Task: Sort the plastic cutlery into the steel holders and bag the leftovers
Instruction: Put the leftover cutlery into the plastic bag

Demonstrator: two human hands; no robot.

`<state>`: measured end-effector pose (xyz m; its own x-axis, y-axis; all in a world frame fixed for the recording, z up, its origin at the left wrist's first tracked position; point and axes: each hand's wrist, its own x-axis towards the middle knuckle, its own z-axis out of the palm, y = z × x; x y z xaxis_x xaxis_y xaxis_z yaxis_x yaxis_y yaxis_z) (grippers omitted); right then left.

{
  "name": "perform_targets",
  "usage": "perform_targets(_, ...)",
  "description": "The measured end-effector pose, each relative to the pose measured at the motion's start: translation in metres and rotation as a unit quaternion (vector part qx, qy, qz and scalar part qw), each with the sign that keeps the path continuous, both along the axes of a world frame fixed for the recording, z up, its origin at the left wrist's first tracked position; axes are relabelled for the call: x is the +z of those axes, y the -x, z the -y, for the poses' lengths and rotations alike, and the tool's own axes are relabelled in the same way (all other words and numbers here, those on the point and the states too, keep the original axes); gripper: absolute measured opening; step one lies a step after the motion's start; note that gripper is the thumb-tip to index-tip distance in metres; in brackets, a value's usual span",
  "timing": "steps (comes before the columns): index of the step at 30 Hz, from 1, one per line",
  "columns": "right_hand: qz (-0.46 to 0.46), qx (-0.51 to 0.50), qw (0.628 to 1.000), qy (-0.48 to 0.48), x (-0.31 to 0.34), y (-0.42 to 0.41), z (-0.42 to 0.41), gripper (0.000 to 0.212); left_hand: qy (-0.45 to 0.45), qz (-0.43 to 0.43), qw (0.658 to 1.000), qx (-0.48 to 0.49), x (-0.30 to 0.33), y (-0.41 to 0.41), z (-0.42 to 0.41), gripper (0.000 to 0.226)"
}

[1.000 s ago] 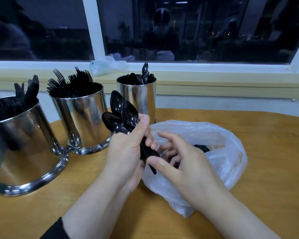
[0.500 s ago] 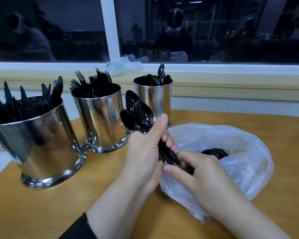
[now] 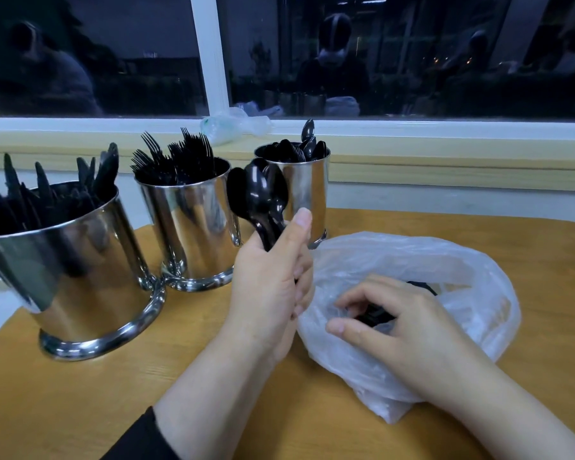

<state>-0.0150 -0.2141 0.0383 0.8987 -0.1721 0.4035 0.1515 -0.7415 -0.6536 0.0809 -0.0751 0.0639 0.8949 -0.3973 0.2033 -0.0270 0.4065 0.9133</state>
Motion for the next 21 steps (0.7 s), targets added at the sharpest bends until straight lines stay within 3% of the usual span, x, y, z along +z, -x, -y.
perform_targets(5,0.066,-0.054,0.995,-0.051,0.003,0.001,-0.004,0.032,-0.070,0.012,0.995,-0.065,-0.001,0.002,-0.012,0.043)
perform_targets(8,0.061,-0.068,0.992,-0.090,0.018,0.001,-0.013,0.033,-0.116,-0.007,0.986,-0.123,-0.003,0.004,-0.012,0.041)
perform_targets(11,0.044,-0.044,0.985,-0.162,0.038,-0.004,-0.020,0.042,-0.155,-0.016,0.969,-0.189,0.000,0.003,-0.014,0.028)
perform_targets(14,0.026,0.010,0.973,-0.227,0.062,-0.009,-0.021,0.031,-0.173,-0.021,0.946,-0.274,0.002,0.003,-0.018,0.019)
perform_targets(19,-0.036,-0.003,0.989,-0.143,0.084,-0.019,-0.023,0.054,-0.208,0.009,0.939,-0.275,0.005,0.000,-0.022,0.015)
perform_targets(21,-0.059,-0.012,0.992,-0.115,0.089,-0.023,-0.025,0.045,-0.229,0.019,0.937,-0.263,0.007,-0.002,-0.025,0.019)
